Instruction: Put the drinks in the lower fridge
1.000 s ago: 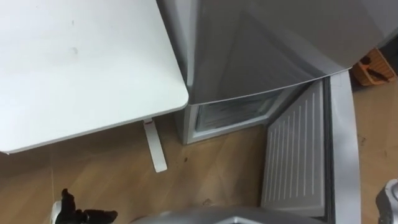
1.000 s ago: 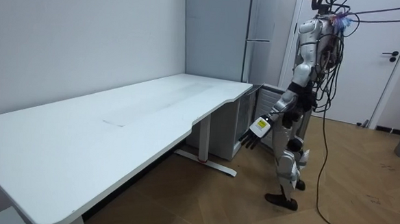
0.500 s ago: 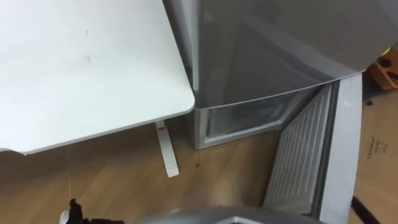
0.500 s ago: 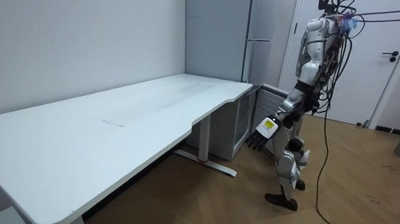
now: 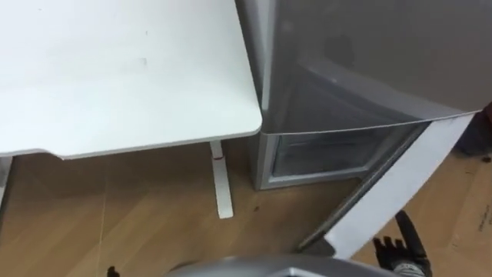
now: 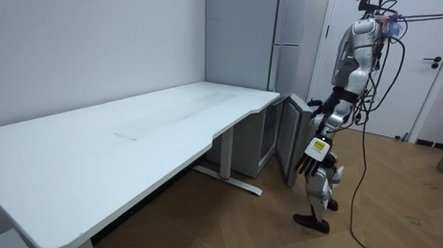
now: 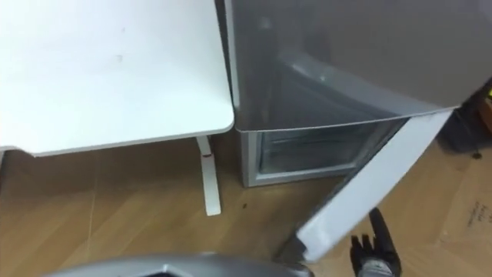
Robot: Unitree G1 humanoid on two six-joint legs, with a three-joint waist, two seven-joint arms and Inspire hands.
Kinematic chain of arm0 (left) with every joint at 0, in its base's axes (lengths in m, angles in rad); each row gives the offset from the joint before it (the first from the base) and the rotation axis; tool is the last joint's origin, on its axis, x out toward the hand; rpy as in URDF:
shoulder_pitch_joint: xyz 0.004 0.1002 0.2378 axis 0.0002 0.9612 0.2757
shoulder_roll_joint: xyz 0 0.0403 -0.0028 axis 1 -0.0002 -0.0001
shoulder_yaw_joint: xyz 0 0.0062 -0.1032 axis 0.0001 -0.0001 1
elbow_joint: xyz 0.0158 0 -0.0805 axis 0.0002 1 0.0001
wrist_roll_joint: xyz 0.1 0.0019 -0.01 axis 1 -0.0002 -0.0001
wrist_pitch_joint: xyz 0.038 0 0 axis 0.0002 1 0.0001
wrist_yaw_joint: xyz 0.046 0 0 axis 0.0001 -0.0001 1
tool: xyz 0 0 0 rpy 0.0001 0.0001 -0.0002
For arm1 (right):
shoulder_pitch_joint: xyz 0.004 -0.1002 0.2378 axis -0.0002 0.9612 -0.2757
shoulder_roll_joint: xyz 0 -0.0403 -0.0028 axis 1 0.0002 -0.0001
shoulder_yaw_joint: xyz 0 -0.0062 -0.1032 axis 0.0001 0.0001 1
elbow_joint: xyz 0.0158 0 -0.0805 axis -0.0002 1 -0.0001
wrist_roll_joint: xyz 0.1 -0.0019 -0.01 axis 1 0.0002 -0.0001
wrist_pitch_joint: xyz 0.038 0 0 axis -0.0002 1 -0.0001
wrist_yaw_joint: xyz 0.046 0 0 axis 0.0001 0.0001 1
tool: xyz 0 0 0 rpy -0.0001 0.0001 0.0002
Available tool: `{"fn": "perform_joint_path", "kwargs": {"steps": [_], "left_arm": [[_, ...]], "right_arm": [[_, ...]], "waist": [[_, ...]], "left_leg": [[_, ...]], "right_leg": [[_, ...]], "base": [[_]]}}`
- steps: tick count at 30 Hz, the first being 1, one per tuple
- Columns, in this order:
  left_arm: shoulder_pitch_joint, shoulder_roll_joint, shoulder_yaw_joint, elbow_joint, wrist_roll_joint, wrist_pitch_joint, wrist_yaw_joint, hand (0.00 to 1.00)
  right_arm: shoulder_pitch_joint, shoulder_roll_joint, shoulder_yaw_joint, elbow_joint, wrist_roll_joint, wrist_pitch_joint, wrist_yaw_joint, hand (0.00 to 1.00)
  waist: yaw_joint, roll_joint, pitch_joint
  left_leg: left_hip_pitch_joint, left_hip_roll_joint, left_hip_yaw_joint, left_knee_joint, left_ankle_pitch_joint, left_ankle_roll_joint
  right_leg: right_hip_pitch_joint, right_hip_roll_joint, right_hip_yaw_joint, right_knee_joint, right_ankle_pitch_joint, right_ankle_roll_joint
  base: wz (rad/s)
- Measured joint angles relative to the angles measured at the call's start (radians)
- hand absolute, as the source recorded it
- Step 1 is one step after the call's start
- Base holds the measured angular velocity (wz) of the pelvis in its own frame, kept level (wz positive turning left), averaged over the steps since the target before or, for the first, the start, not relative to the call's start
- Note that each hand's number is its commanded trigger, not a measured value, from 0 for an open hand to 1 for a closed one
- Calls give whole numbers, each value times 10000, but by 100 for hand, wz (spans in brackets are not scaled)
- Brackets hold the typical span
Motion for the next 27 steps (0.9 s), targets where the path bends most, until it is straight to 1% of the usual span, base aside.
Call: {"fn": "perform_joint_path", "kwargs": {"steps": [1, 2, 3, 4, 5, 6, 7, 8, 9, 10, 11, 12, 13, 15, 16, 18, 19, 20, 21, 22, 24, 27], "left_arm": [[-41, -26, -227, 4, -5, 64, -20, 0], [-68, -21, -358, 4, -4, 88, -23, 0], [-152, -22, -590, 4, 10, 151, -25, 0], [-212, -22, -693, 4, 46, 179, -26, 0], [-287, -23, -784, 8, 216, 220, -49, 0], [-358, -12, -899, 4, 241, 296, -72, 0], [-402, -6, -980, -16, 248, 357, -75, 0], [-424, 42, -1120, -90, 247, 459, -71, 0], [-502, 44, -1307, -83, 248, 614, -82, 0], [-549, 31, -1404, -81, 263, 690, -93, 0], [-622, -30, -1446, -82, 399, 773, -147, 0], [-717, -40, -1495, -82, 457, 860, -191, 0], [-730, -23, -1528, -83, 506, 878, -194, 0], [-771, 34, -1549, -72, 753, 905, -236, 0], [-784, 47, -1586, -79, 772, 913, -230, 0], [-785, 23, -1645, -105, 834, 1044, -209, 0], [-784, 14, -1644, -106, 844, 1057, -206, 0], [-769, 18, -1640, -106, 845, 1061, -203, 0], [-745, 46, -1636, -107, 834, 1060, -204, 0], [-729, 63, -1626, -106, 833, 1060, -203, 0], [-712, 91, -1553, -94, 835, 1061, -204, 0], [-697, 86, -1290, -148, 840, 1053, -147, 0]], "right_arm": [[-124, 4, 674, -267, -43, -17, 331, 0], [-275, 6, 1004, -281, -69, -107, 363, 0], [-451, -4, 1501, -446, -70, -118, 503, 0], [-493, -7, 1781, -603, -110, -108, 654, 0], [-599, -52, 2277, -968, -321, -88, 964, 0], [-712, -73, 2757, -1337, -592, -50, 1281, 0], [-756, -75, 3014, -1565, -753, -26, 1424, 0], [-640, 9, 3211, -1669, -761, -171, 1364, 0], [-641, -89, 3692, -1718, -927, -17, 1572, 0], [-652, -163, 3907, -1803, -1074, 116, 1702, 0], [-722, -261, 4299, -2049, -1446, 318, 1895, 0], [-826, -262, 4446, -2076, -1572, 450, 1892, 0], [-821, -227, 4447, -2064, -1633, 456, 1893, 0], [-836, -381, 4459, -2055, -2947, 678, 2269, 0], [-848, -407, 4485, -2046, -3246, 749, 2384, 0], [-1034, -386, 4598, -1862, -4481, 1039, 2583, 0], [-1073, -381, 4595, -1786, -4833, 1096, 2634, 0], [-1194, -382, 4615, -1450, -5550, 1150, 2759, 0], [-1244, -401, 4597, -1109, -6160, 1202, 2776, 0], [-1269, -404, 4561, -904, -6417, 1215, 2790, 0], [-1282, -448, 4171, -199, -7513, 1237, 2801, 0], [-1269, -557, 3807, 920, -8316, 1223, 2659, 0]], "waist": [[172, 30, 13], [202, 34, 13], [337, 21, 22], [433, 12, 32], [497, -17, 53], [636, -29, 60], [725, -7, 45], [787, -85, 102], [818, -165, 172], [857, -195, 185], [963, -216, 181], [985, -219, 182], [971, -219, 183], [892, -207, 189], [896, -204, 190], [875, -180, 177], [842, -198, 170], [799, -199, 165], [745, -224, 139], [689, -245, 124], [557, -313, 77], [470, -339, 68]], "left_leg": [[-18, 0, -37, 10, 3, -4], [-60, -1, -72, 26, 5, -7], [-157, -4, -123, 32, 6, -10], [-186, -5, -149, 39, 12, -19], [-270, -12, -251, 102, 22, -31], [-316, -6, -299, 130, 28, -41], [-323, 4, -304, 137, 31, -47], [-309, 32, -333, 144, 45, -69], [-349, 57, -334, 157, 52, -82], [-387, 65, -341, 170, 57, -90], [-481, 78, -352, 186, 60, -95], [-529, 79, -398, 204, 61, -98], [-534, 78, -419, 210, 61, -98], [-543, 67, -518, 201, 56, -103], [-544, 66, -530, 189, 55, -104], [-541, 64, -578, 108, 52, -109], [-542, 60, -589, 105, 52, -109], [-554, 43, -652, 116, 52, -109], [-595, 27, -730, 139, 53, -109], [-625, 18, -777, 160, 53, -108], [-682, 16, -853, 281, 58, -109], [-625, 9, -895, 315, 57, -110]], "right_leg": [[-2, 1, -31, 5, 3, -5], [-1, 0, -96, -1, 5, -8], [-44, 2, -173, -5, 5, -8], [-56, 5, -197, -16, 8, -14], [-58, 5, -310, -43, 9, -18], [-49, 21, -360, -109, 24, -42], [-47, 32, -372, -144, 36, -60], [-51, 60, -388, -141, 51, -85], [-88, 80, -382, -134, 69, -115], [-135, 86, -382, -122, 75, -125], [-228, 98, -383, -114, 90, -143], [-248, 101, -419, -114, 97, -150], [-240, 103, -442, -114, 97, -150], [-187, 103, -544, -124, 99, -150], [-173, 101, -574, -126, 99, -150], [-128, 101, -627, -133, 99, -149], [-116, 101, -633, -140, 98, -149], [-93, 97, -681, -158, 98, -149], [-76, 89, -771, -174, 98, -148], [-63, 86, -823, -181, 98, -148], [-7, 80, -956, -173, 98, -149], [123, 81, -991, -205, 98, -149]], "base": [[7], [16], [17], [23], [18], [16], [8], [0], [0], [-4], [3], [6], [9], [11], [12], [7], [10], [15], [19], [20], [13], [7]]}}
